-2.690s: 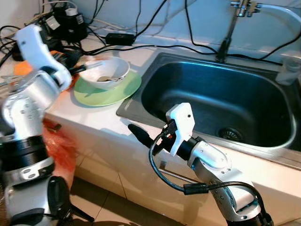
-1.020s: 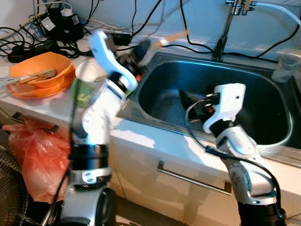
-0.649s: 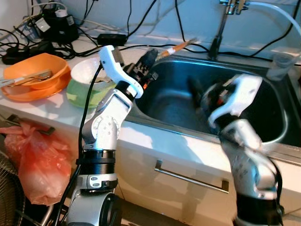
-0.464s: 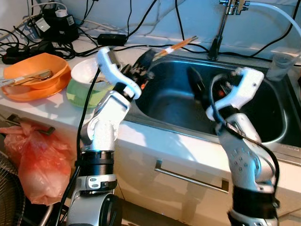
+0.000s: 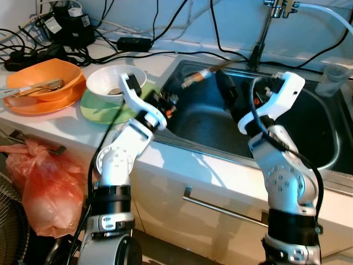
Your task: Kitchen organization
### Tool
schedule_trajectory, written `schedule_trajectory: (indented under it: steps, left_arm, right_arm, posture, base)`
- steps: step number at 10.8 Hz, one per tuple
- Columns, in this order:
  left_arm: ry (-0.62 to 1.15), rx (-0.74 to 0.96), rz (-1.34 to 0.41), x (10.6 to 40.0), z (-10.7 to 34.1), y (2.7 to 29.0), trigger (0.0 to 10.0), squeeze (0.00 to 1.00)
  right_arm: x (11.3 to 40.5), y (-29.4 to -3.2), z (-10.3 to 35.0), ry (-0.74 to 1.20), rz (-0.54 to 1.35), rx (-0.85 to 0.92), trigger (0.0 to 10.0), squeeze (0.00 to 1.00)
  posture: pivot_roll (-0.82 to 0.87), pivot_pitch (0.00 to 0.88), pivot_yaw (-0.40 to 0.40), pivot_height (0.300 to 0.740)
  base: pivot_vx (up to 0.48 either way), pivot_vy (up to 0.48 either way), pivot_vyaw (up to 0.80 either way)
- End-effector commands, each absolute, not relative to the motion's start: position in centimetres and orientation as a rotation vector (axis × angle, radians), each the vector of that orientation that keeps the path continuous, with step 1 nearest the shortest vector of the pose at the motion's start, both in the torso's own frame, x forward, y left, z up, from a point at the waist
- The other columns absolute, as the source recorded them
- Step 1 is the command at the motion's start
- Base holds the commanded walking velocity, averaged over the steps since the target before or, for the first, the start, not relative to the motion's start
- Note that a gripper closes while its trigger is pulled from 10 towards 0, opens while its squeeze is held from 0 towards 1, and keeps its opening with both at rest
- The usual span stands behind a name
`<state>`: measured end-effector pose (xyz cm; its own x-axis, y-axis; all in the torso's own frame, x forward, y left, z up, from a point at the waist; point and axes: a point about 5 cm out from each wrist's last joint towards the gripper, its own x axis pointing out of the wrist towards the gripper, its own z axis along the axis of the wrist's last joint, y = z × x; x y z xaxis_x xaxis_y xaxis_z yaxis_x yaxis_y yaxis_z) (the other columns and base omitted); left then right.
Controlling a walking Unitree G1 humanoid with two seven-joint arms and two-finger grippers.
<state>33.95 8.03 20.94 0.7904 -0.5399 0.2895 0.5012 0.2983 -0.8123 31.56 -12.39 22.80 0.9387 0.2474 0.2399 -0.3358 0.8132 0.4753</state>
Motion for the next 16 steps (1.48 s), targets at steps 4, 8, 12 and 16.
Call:
schedule_trajectory:
  steps: [4,8,12,16]
  left_arm:
    - [0.056,-1.253,-0.808,32.4,22.1,5.3,0.0,0.00]
    - [0.086,-1.290,-0.857,31.9,22.4,4.9,0.0,0.00]
    - [0.104,-1.315,-0.903,31.3,22.9,4.1,0.0,0.00]
    - [0.107,-1.331,-0.927,30.6,23.2,3.9,0.0,0.00]
  right_arm:
    - [31.7,-12.4,23.3,-0.181,0.320,0.630,10.0,0.00]
    - [32.1,-12.5,23.8,-0.197,0.314,0.756,10.0,0.00]
    - [33.4,-12.4,24.7,-0.225,0.331,0.895,10.0,0.00]
    - [34.5,-12.3,25.1,-0.241,0.336,0.991,10.0,0.00]
  posture:
    - [-0.05,0.000,0.012,0.740]
    - [-0.05,0.000,0.014,0.740]
    - [-0.03,0.000,0.008,0.740]
    - [-0.02,0.000,-0.005,0.740]
  base:
    - [0.000,0.000,0.00]
    - [0.000,0.000,0.00]
    - [0.000,0.000,0.00]
    - [0.000,0.000,0.00]
